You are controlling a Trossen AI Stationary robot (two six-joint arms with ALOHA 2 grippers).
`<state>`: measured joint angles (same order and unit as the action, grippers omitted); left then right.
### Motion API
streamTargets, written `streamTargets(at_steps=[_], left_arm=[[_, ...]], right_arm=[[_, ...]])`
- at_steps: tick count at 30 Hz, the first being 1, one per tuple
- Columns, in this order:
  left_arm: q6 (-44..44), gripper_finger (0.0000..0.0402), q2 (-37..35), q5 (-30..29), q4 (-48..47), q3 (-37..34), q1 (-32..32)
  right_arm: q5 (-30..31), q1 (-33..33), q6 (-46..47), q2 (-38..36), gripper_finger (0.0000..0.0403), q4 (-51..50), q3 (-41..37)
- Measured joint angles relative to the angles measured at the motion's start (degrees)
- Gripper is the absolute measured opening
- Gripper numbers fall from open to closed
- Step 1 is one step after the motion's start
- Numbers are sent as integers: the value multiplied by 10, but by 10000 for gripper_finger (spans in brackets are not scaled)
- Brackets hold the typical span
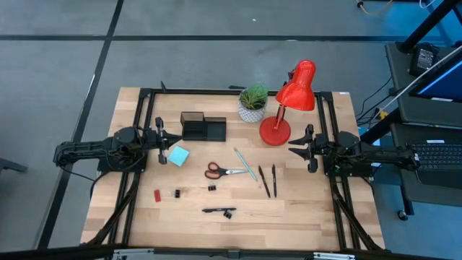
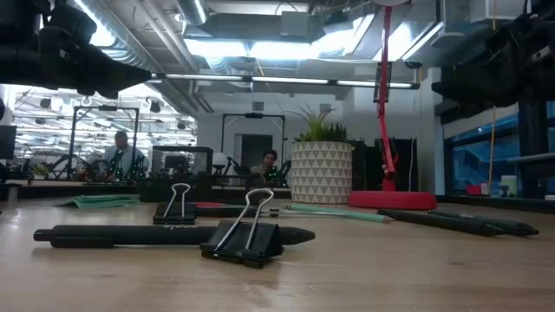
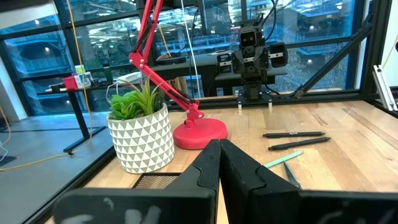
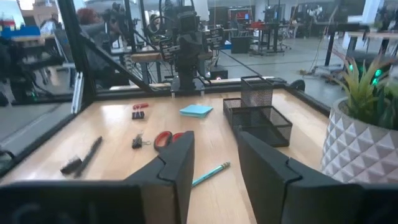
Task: Pick and place office supplies into organizer
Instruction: Put the blue sticky note into the black desk organizer
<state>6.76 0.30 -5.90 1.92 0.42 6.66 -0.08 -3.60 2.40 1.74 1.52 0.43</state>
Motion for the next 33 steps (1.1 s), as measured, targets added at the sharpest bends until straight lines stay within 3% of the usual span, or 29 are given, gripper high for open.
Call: streamTargets(at_steps=[33], left_arm=[[0,4,0,0,0,0,0]], right_arm=[[0,0,-14,0,127,2,0]])
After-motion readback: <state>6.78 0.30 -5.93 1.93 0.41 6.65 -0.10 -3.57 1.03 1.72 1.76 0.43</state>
